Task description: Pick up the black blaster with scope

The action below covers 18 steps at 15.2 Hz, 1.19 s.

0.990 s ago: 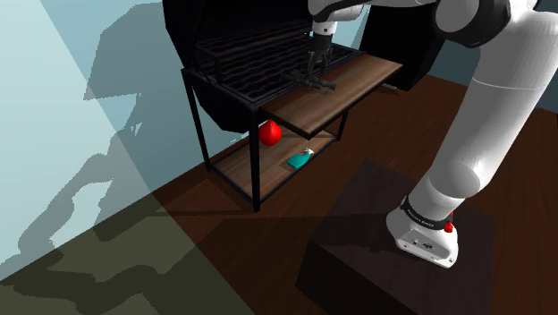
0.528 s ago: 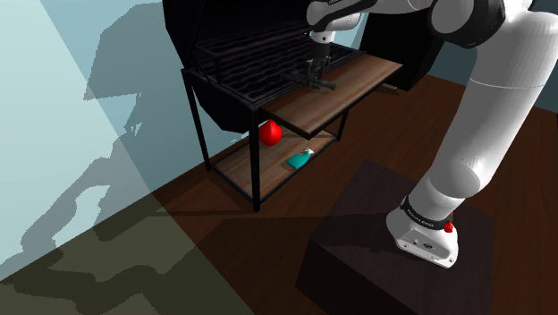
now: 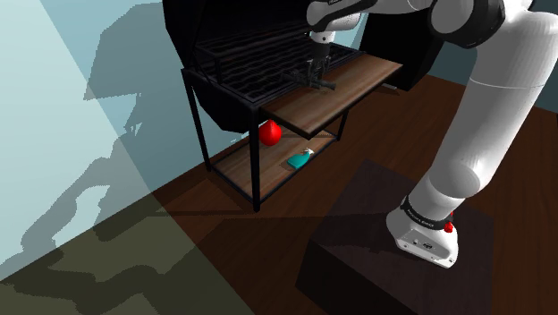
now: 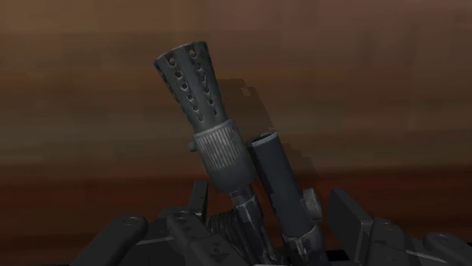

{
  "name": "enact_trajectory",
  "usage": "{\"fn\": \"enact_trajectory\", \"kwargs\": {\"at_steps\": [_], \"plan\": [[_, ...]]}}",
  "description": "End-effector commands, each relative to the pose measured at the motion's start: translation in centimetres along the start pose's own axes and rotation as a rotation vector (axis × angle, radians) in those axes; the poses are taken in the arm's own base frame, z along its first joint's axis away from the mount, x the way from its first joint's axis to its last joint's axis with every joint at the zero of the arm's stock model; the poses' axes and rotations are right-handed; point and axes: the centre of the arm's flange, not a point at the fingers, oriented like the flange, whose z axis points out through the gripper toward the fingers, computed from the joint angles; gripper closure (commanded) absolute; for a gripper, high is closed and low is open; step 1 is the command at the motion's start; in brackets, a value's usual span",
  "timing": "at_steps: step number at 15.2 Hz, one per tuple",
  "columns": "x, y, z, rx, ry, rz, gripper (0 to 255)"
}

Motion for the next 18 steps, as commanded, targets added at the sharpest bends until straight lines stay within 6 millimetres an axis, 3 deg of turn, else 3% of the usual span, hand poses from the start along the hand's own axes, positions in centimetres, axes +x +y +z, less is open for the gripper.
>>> {"fn": "enact_trajectory", "kwargs": {"at_steps": [1, 16, 18], "plan": [[0.0, 0.0, 0.1, 0.001, -0.001, -0.001, 255], [0.0, -0.4, -7.8, 0.001, -0.001, -0.001, 255], [0.0, -0.4, -7.9, 0.001, -0.001, -0.001, 255]]}}
